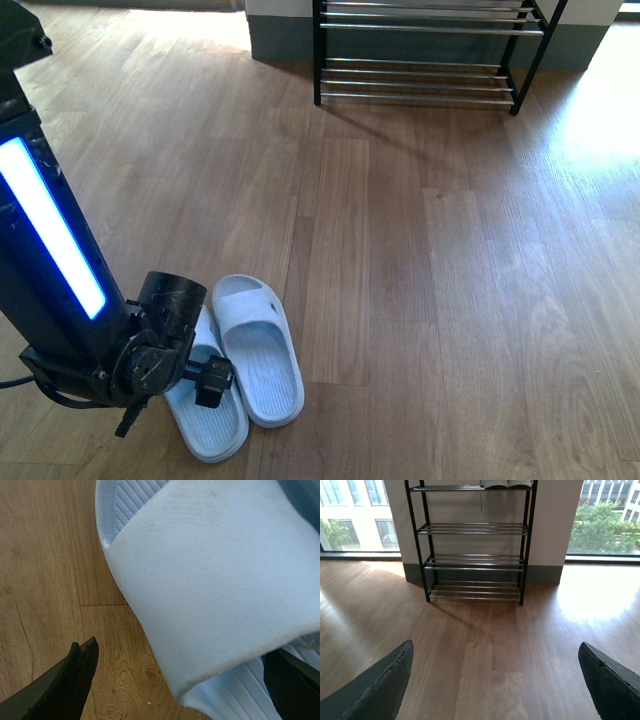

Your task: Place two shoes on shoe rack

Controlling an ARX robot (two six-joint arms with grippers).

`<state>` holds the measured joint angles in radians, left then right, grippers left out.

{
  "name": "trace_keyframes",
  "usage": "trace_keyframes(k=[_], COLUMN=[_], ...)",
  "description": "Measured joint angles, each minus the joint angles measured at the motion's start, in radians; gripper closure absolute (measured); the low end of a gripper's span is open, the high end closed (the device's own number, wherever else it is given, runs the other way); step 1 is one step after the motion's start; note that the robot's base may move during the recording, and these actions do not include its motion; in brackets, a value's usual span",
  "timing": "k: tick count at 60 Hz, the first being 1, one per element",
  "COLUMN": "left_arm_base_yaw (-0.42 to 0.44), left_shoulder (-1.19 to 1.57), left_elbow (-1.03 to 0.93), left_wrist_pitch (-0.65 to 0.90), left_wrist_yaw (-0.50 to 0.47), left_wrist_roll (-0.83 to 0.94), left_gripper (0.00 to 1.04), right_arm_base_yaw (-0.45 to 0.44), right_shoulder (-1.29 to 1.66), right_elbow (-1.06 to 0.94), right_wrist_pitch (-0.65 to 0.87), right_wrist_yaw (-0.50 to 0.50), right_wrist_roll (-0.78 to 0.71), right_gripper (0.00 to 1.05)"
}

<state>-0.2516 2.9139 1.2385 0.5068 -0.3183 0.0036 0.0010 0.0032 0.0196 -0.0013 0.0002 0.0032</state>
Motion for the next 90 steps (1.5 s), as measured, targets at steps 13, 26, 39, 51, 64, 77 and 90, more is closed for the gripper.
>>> trace_keyframes(k=[13,26,39,51,64,77,90], left_arm_base_yaw=[0.016,0.032,0.043,0.055,0.081,0.116,0.121], left_shoulder=[0.056,0.086,0.090,0.009,-0.250,-0.657,-1.029], left_elbow=[0.052,0.076,0.074,-0.019,-0.231,-0.547,-0.829], left_wrist_pitch=[0.032,0.030,0.030,0.041,0.119,0.234,0.298], left_wrist_yaw=[-0.080,-0.113,-0.119,-0.077,-0.050,-0.036,-0.074], left_wrist_roll=[0.080,0.116,0.122,0.072,0.011,-0.036,-0.026], left_gripper=[0.22,0.65,0.97,1.03,1.03,1.03,1.03], right_arm_base_yaw=[0.000,0.000,0.000,0.000,0.000,0.000,0.000], right_shoulder=[0.000,0.000,0.000,0.000,0.000,0.000,0.000], right_elbow=[0.000,0.000,0.000,0.000,0.000,0.000,0.000], right_wrist_pitch=[0.000,0.000,0.000,0.000,0.000,0.000,0.000], right_wrist_yaw=[0.000,0.000,0.000,0.000,0.000,0.000,0.000], right_wrist_roll=[0.000,0.000,0.000,0.000,0.000,0.000,0.000], right_gripper=[0.09,0.09,0.09,0.09,0.09,0.09,0.09])
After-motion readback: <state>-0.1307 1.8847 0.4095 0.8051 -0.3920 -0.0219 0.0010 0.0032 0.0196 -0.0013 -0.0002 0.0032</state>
